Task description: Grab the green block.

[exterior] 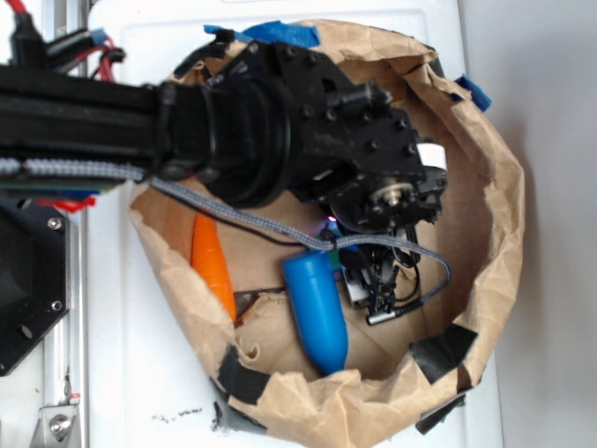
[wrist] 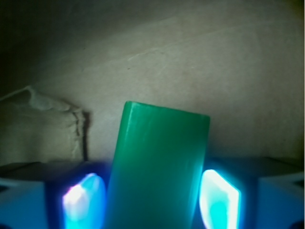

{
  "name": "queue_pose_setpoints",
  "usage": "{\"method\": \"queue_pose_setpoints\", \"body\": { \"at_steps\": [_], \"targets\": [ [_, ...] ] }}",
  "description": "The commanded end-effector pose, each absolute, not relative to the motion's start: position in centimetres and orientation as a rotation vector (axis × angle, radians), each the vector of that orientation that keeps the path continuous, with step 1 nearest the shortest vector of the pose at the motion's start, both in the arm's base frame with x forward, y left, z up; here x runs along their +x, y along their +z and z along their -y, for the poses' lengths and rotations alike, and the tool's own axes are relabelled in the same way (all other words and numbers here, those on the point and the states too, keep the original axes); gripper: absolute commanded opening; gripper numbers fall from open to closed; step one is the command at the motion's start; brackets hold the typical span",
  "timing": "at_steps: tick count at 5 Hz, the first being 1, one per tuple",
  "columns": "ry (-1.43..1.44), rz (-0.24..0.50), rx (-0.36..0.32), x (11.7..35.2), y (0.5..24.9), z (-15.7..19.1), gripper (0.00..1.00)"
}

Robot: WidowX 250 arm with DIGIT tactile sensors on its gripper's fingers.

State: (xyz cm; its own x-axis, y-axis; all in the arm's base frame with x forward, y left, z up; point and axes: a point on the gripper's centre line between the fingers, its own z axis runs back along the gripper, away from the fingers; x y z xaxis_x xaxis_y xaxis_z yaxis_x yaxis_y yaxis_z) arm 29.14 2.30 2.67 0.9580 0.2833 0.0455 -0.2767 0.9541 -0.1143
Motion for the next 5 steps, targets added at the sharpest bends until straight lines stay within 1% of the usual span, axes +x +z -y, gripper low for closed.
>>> {"method": "queue_pose_setpoints", "body": {
  "at_steps": [1,2,3,4,5],
  "targets": [
    [0.277,0.1,-0.099,29.1,3.4,-2.8,0.0],
    [0.297,0.113,-0.086,29.2,4.0,-3.5,0.0],
    [0.29,0.13,-0.04,29.5,6.9,-3.9,0.0],
    [0.255,0.156,-0.026,29.4,11.9,-4.6,0.0],
    [0.203,0.22,-0.007,28.4,17.0,-5.2,0.0]
  ]
}}
